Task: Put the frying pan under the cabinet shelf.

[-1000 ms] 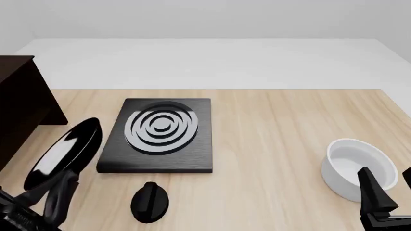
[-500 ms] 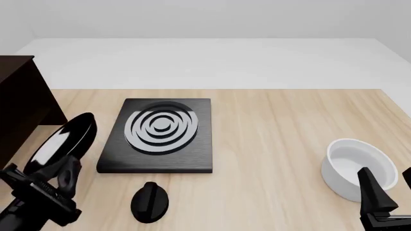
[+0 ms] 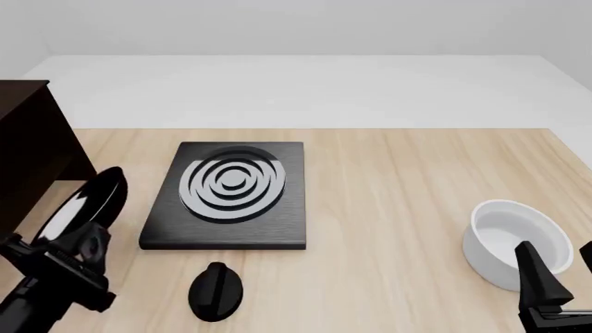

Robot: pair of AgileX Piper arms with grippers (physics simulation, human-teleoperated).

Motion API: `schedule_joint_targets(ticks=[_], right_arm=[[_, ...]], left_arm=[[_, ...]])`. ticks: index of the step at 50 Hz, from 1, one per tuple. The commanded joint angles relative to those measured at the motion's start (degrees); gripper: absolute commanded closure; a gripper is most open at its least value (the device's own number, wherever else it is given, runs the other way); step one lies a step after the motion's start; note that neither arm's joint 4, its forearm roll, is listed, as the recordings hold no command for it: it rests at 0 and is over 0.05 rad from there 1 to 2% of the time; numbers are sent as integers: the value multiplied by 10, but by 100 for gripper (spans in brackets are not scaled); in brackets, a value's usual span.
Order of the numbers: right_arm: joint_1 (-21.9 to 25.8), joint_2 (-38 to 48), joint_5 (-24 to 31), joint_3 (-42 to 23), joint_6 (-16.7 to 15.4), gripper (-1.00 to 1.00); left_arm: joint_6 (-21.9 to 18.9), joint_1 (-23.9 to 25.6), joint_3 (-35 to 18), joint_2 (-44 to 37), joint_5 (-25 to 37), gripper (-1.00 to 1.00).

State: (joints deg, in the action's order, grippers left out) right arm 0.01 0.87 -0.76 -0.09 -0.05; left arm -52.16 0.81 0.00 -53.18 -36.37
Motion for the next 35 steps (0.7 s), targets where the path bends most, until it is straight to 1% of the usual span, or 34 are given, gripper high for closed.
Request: schedule_joint_targets(ticks=[1, 9, 12, 15, 17, 19, 21, 23, 24, 26, 27, 30, 33, 35], right_arm=[[0, 0, 0, 0, 0, -100], [0, 0, 0, 0, 0, -100], [0, 0, 0, 0, 0, -100], [0, 0, 0, 0, 0, -100], [0, 0, 0, 0, 0, -100], [0, 0, 0, 0, 0, -100], [0, 0, 0, 0, 0, -100], [0, 0, 0, 0, 0, -100], [0, 0, 0, 0, 0, -100], [0, 0, 0, 0, 0, -100], [0, 0, 0, 0, 0, -100], [0, 0, 0, 0, 0, -100], [0, 0, 0, 0, 0, -100], [0, 0, 0, 0, 0, -100]], left_arm=[[8, -26, 0, 86, 68, 100], [12, -38, 0, 95, 75, 100], [13, -42, 0, 73, 54, 100], [14, -45, 0, 7, -9, 100], [14, -48, 0, -56, -70, 100], [17, -52, 0, -95, -107, 100], [12, -58, 0, -136, -146, 100], [19, -61, 0, -144, -150, 100], [13, -63, 0, -177, -177, 100], [13, -66, 0, -202, -202, 100], [11, -73, 0, -240, -232, 100], [13, -83, 0, -278, -269, 100], [16, -93, 0, -302, -291, 100], [24, -104, 0, -296, -289, 100]])
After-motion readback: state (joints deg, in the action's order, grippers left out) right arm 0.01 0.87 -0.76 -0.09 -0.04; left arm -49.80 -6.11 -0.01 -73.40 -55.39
